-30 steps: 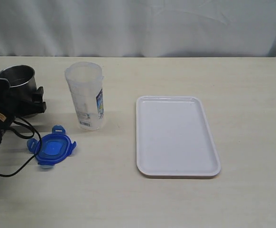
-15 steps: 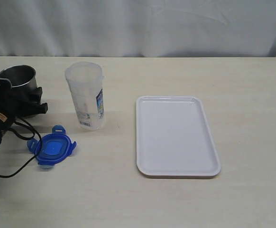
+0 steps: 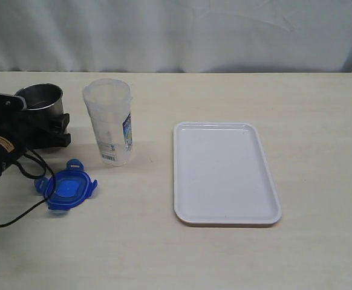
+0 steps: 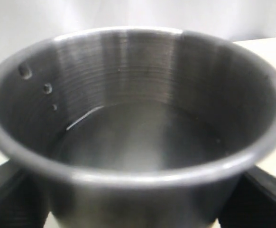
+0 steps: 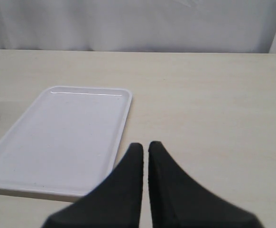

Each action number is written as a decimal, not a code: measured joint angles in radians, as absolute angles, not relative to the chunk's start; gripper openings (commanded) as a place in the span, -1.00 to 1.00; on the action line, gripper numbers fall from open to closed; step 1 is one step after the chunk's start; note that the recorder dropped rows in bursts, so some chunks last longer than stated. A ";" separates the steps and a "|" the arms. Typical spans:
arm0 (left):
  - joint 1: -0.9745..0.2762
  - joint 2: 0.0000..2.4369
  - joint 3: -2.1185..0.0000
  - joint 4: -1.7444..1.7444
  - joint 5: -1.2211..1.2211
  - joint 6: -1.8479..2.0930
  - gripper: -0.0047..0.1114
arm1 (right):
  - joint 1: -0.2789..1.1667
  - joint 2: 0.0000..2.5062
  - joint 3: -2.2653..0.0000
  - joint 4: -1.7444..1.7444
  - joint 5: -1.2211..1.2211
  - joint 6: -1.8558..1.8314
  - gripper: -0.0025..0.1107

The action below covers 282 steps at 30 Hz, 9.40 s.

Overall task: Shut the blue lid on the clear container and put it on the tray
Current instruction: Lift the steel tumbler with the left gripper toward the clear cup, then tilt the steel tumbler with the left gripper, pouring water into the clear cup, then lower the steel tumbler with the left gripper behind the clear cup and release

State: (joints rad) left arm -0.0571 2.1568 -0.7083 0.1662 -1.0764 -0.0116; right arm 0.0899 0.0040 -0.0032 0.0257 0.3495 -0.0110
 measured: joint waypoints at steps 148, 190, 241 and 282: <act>-0.103 1.833 -0.839 0.555 -0.819 0.616 -0.92 | 0.090 0.004 -0.003 0.026 0.349 -0.011 -0.88; -0.103 1.833 -0.851 0.538 -0.813 0.746 -0.92 | 0.090 0.004 -0.003 0.026 0.349 -0.011 -0.88; -0.074 1.960 -0.987 0.246 -0.807 0.014 -0.92 | 0.090 0.004 -0.003 0.026 0.349 -0.011 -0.88; -0.042 2.480 -1.477 0.504 -0.787 -0.316 -0.92 | 0.090 0.004 -0.003 0.026 0.349 -0.011 -0.88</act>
